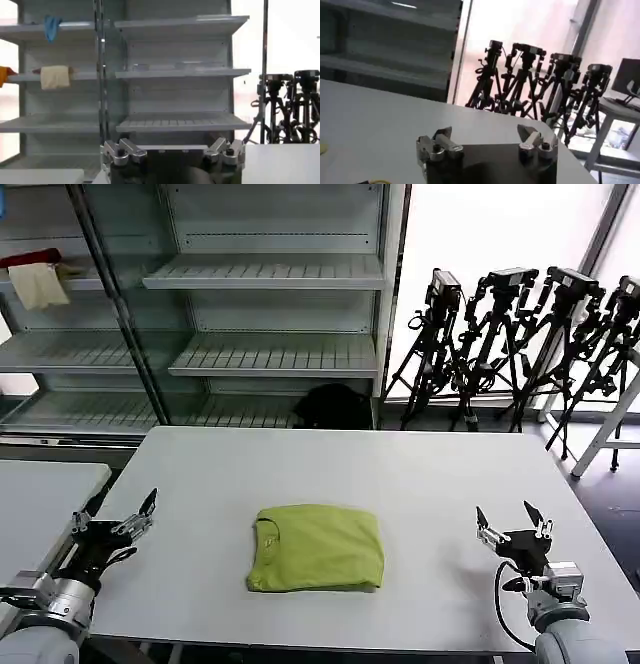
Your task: Fold and organize the clothes.
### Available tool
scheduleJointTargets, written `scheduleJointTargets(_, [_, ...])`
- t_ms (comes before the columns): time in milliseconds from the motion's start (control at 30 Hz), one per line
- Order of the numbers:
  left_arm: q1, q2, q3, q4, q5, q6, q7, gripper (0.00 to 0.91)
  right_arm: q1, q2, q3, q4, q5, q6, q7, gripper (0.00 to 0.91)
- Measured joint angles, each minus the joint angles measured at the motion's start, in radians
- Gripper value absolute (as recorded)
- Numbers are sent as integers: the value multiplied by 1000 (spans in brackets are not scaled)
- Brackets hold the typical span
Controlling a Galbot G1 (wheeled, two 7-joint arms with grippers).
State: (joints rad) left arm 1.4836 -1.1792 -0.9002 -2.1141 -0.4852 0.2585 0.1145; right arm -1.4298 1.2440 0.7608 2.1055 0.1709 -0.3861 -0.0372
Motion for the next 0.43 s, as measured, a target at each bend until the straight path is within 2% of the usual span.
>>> scheduleJointTargets(433, [21, -1, -20, -12, -28, -4, -2, 907, -10, 2, 2, 0, 11, 30, 30, 907])
